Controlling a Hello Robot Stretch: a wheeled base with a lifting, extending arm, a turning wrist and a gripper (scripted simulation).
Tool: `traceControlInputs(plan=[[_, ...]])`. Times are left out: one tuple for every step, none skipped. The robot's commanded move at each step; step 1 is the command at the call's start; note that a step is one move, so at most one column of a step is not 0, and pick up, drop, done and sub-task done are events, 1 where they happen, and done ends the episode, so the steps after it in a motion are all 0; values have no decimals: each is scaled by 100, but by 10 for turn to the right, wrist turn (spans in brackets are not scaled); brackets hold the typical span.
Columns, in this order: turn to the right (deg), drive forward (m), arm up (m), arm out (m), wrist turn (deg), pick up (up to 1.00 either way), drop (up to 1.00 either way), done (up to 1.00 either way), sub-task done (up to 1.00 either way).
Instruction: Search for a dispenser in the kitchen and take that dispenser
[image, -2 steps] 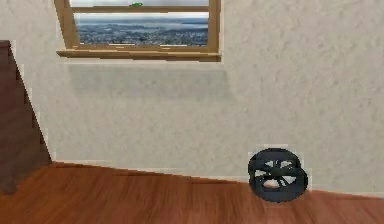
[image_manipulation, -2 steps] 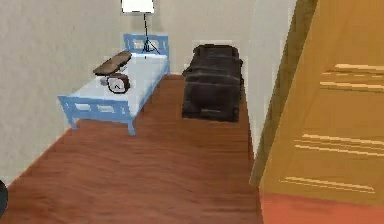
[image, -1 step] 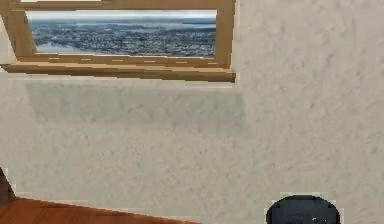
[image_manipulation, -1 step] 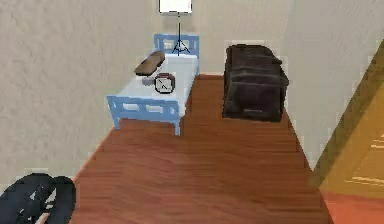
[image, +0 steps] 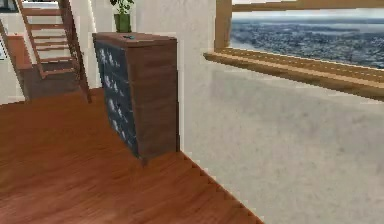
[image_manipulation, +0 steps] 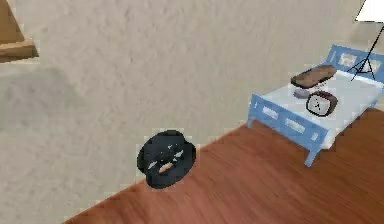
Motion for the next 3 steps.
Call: traceControlInputs(plan=[[-330, 0, 0, 0, 0, 0, 0, 0, 0], [0, 15, 0, 0, 0, 0, 0, 0, 0], [-30, 0, 0, 0, 0, 0, 0, 0, 0]])
